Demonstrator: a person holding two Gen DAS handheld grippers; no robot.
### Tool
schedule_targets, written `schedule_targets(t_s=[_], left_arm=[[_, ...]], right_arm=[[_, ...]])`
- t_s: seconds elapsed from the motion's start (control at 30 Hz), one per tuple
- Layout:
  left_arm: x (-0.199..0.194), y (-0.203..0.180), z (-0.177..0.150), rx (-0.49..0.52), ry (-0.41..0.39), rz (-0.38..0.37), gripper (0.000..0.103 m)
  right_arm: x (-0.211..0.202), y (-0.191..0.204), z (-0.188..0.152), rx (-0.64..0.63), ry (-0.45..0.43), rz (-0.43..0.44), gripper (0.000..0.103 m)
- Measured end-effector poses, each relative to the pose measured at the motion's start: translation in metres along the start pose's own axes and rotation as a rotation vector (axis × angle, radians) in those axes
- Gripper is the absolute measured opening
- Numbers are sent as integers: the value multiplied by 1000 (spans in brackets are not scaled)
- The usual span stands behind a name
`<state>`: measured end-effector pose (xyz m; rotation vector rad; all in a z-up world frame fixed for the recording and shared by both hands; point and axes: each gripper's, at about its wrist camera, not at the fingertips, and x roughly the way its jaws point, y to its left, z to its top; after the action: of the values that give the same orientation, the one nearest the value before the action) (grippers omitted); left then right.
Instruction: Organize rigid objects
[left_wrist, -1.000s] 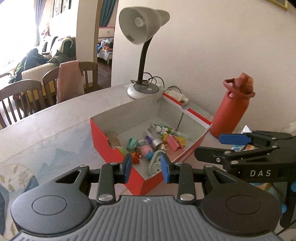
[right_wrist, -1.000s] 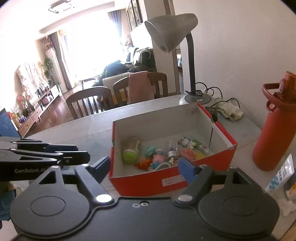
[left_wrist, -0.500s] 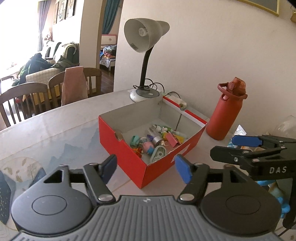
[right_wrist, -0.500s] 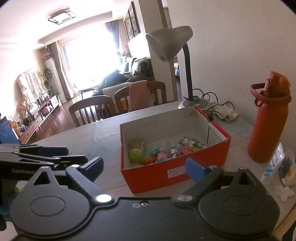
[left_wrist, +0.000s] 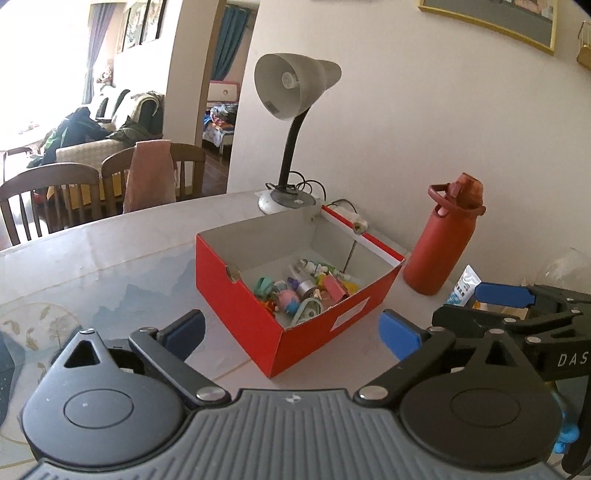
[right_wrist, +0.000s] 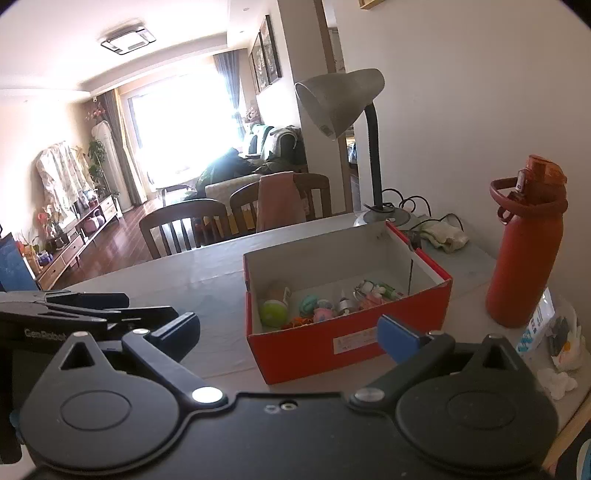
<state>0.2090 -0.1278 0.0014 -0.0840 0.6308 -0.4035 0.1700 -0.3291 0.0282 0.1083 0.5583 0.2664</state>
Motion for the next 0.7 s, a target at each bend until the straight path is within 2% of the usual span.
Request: schedule_targets(t_s=[0.7], left_arm=[[3, -15, -6, 9, 2, -17, 101]], right_arm=[[-6, -9, -7, 7, 16, 14, 102]])
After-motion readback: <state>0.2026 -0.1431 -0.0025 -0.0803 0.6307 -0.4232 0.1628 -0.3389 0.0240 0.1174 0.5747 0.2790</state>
